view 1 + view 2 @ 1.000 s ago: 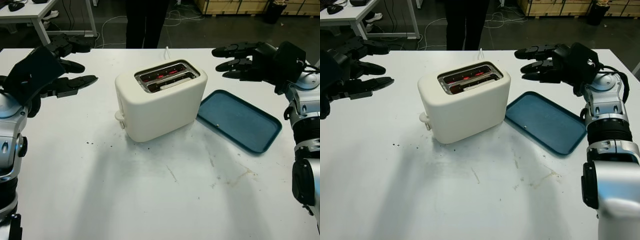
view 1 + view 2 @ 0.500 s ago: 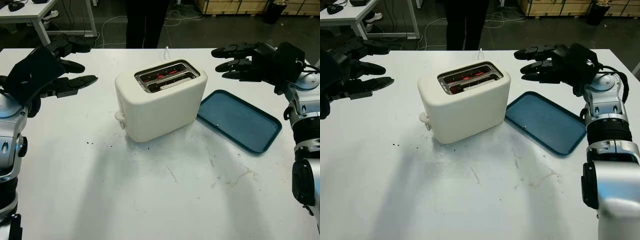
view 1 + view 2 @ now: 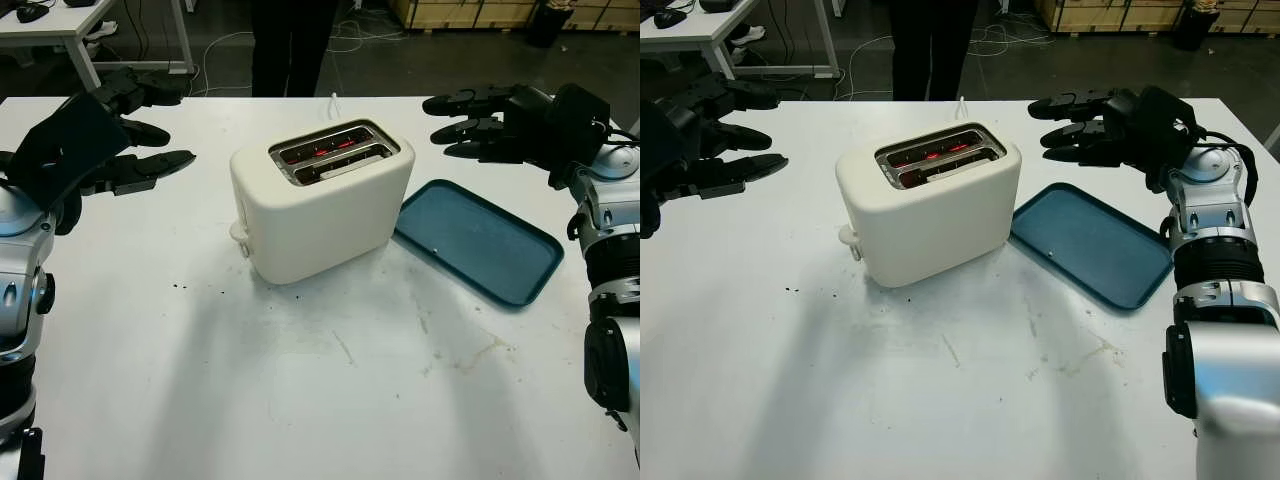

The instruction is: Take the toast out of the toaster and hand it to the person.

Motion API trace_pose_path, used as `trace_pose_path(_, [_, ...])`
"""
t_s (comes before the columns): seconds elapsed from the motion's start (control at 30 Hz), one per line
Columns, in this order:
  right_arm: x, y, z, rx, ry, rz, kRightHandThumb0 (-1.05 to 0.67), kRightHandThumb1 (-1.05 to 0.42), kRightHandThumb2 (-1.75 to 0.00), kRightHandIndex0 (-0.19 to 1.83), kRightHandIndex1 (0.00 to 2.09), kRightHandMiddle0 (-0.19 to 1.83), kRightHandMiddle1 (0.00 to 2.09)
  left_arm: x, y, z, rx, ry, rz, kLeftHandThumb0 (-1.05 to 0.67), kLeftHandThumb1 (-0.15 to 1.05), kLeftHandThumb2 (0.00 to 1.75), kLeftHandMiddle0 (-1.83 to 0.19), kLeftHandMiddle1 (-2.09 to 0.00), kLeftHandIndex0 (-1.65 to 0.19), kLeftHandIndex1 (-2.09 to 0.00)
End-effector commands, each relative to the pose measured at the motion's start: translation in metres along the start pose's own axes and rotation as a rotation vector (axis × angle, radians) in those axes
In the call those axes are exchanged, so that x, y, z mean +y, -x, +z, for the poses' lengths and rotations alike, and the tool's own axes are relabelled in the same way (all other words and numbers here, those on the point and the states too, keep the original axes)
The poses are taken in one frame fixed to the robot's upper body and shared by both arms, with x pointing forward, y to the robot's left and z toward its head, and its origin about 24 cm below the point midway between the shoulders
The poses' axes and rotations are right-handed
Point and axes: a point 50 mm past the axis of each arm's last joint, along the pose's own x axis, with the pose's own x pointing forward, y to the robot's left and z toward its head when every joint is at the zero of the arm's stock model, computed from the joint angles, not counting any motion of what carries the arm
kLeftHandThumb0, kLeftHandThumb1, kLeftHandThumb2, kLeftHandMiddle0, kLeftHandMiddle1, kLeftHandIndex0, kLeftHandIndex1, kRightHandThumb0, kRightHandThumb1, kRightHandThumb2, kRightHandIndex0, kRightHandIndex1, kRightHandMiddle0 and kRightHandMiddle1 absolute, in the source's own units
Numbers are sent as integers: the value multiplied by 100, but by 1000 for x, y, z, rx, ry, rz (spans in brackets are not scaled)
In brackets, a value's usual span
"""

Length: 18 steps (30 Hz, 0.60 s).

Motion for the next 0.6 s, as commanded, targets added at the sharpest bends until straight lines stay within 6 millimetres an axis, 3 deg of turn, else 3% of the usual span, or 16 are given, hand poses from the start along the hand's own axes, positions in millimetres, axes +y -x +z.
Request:
trace_pose_path(0.0, [1, -1, 3, -16, -3, 3, -87, -79, 0, 37, 58, 61, 0, 1, 0, 4, -23, -5, 3, -37, 85, 22, 0, -108, 0, -84])
trace_pose_path(0.57, [1, -2, 4, -19, 4, 7, -89, -79, 0, 36, 61, 62, 0, 1, 0, 5, -27, 3, 3, -34, 85, 23, 0, -107, 0, -84])
